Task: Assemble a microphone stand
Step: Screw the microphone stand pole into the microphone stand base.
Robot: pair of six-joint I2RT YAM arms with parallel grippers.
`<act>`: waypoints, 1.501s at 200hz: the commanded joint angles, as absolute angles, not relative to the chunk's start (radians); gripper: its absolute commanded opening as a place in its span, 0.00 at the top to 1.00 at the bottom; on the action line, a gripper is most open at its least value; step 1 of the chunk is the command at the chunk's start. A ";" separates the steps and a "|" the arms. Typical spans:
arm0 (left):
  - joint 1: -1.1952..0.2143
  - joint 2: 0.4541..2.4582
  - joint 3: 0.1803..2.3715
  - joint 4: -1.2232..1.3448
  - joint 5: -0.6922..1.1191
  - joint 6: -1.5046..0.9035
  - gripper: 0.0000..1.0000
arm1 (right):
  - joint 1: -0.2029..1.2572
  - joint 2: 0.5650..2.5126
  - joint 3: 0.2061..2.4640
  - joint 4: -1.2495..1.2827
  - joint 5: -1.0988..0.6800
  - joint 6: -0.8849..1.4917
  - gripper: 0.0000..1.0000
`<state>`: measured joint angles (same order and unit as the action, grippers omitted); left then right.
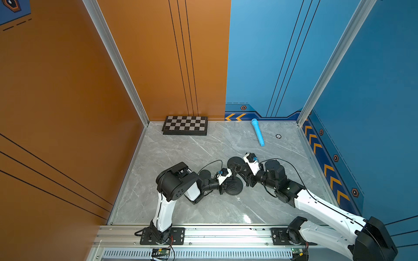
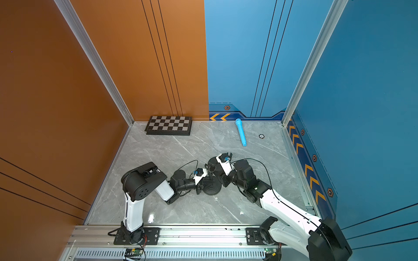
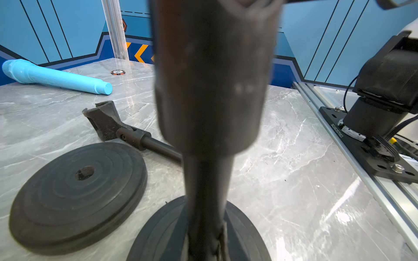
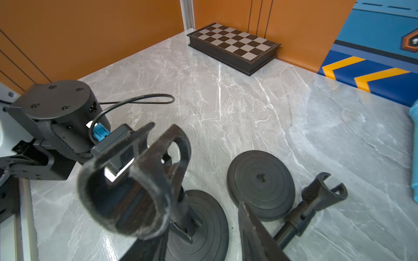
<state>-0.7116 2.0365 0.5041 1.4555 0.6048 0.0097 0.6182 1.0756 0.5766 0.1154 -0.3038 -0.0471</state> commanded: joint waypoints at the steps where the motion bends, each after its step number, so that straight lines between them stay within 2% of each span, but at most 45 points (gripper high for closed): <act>1: -0.705 2.074 0.482 1.411 0.652 0.054 1.00 | 0.603 1.189 0.649 0.031 -0.588 -0.195 0.50; 63: -0.704 2.087 0.477 1.411 0.673 0.077 1.00 | 0.603 1.288 0.721 0.102 -0.613 -0.214 0.52; 108: -0.704 2.091 0.477 1.411 0.668 0.071 1.00 | 0.608 1.278 0.714 0.097 -0.534 -0.224 0.77; 124: -0.704 2.085 0.474 1.411 0.654 0.071 1.00 | 0.619 1.265 0.650 0.188 -0.414 -0.148 0.92; 134: -0.704 2.080 0.471 1.411 0.638 0.066 0.91 | 0.639 1.257 0.599 0.271 -0.326 -0.073 1.00; 158: -0.704 2.071 0.474 1.411 0.604 0.033 0.79 | 0.789 1.249 0.506 0.393 0.042 0.096 1.00; 173: -0.708 2.064 0.478 1.412 0.567 0.007 0.76 | 0.927 1.271 0.498 0.384 0.433 0.276 1.00; 198: -0.710 2.068 0.480 1.412 0.544 0.002 0.76 | 1.078 1.320 0.496 0.439 0.624 0.383 1.00; 220: -0.710 2.072 0.480 1.411 0.545 0.004 0.80 | 1.104 1.342 0.511 0.442 0.593 0.399 1.00; 238: -0.708 2.077 0.480 1.411 0.550 0.022 0.95 | 1.106 1.343 0.553 0.381 0.522 0.347 1.00; 245: -0.707 2.079 0.480 1.412 0.553 0.027 1.00 | 1.105 1.339 0.567 0.364 0.484 0.307 0.94; 263: -0.703 2.084 0.479 1.411 0.578 0.035 1.00 | 1.072 1.304 0.585 0.330 0.309 0.196 0.74; 272: -0.701 2.087 0.478 1.411 0.589 0.044 1.00 | 1.039 1.281 0.595 0.308 0.153 0.134 0.64; 300: -0.699 2.094 0.469 1.411 0.624 0.075 1.00 | 0.903 1.244 0.642 0.179 -0.277 -0.025 0.53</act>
